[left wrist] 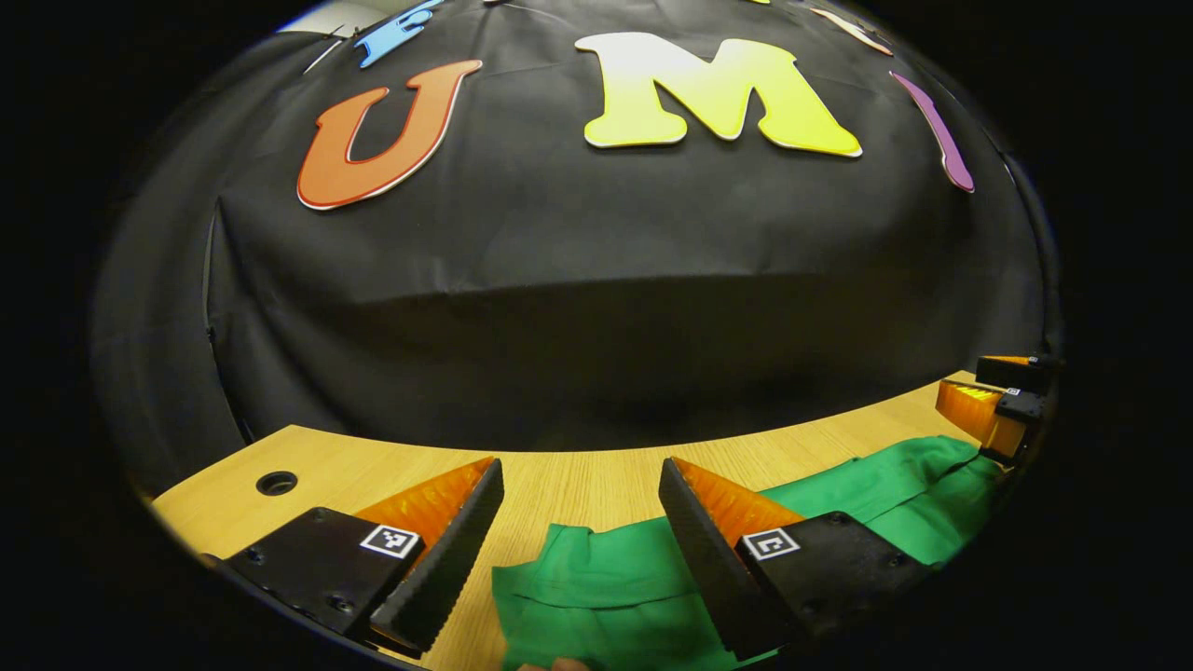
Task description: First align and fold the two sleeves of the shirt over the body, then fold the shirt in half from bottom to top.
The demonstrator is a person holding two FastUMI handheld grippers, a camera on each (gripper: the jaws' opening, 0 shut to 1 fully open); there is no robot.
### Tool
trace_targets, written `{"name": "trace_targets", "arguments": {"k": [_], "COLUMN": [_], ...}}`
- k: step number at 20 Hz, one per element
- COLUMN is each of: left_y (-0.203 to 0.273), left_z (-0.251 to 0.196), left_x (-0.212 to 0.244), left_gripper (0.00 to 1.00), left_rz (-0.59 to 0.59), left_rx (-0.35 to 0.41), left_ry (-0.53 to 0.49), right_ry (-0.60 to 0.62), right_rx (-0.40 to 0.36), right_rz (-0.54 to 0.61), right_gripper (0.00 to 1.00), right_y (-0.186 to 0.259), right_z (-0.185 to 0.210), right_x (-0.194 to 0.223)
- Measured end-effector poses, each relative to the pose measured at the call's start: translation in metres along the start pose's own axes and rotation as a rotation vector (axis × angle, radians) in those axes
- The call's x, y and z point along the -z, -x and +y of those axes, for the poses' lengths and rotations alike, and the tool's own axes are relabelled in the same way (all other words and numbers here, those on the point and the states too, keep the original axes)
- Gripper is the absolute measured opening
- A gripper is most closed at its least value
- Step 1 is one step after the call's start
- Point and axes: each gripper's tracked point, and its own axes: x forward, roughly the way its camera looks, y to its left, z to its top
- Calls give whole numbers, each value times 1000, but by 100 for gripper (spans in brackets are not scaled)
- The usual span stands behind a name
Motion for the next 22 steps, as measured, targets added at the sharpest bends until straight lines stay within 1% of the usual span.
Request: {"name": "trace_targets", "arguments": {"k": [3, 4, 6, 7, 8, 10, 11, 12, 14, 15, 16, 17, 18, 20, 22], "left_y": [-1, -1, 8, 14, 24, 49, 64, 76, 100, 111, 121, 131, 145, 169, 192], "left_z": [-2, -2, 0, 0, 4, 11, 14, 14, 13, 14, 10, 4, 2, -1, -11], "left_x": [-3, -3, -8, -6, -5, -4, -5, -8, -10, -8, -4, 3, 10, 19, 28], "left_gripper": [100, 100, 100, 100, 100, 100, 100, 100, 100, 100, 100, 100, 100, 100, 100], "left_rz": [-15, -20, -51, -46, -45, -46, -56, -73, -98, -98, -93, -58, -33, 5, 40], "left_rx": [-4, 2, 5, 8, -1, -26, -46, -52, -56, -54, -41, -14, -13, -12, 10], "left_ry": [-9, -8, 18, 45, 82, 144, 143, 125, 47, 40, 63, 93, 107, 105, 123], "right_ry": [-6, -13, -39, -62, -91, -129, -141, -146, -149, -146, -141, -129, -114, -120, -130], "right_rx": [-1, -10, -28, -34, -35, -8, 4, 16, 43, 52, 49, 39, 34, 12, 2], "right_rz": [-3, -10, -18, -21, -27, -39, -55, -71, -87, -83, -81, -83, -76, -66, -75], "right_gripper": [95, 94, 95, 97, 95, 95, 96, 95, 95, 95, 94, 95, 96, 96, 96], "right_y": [0, 1, 5, 11, 21, 41, 53, 65, 88, 99, 112, 125, 137, 164, 194], "right_z": [-2, -1, -1, -3, -5, -18, -25, -30, -44, -47, -48, -47, -48, -47, -47], "right_x": [0, -2, -3, -4, -6, -9, -12, -14, -13, -12, -10, -8, -4, 0, 0]}}
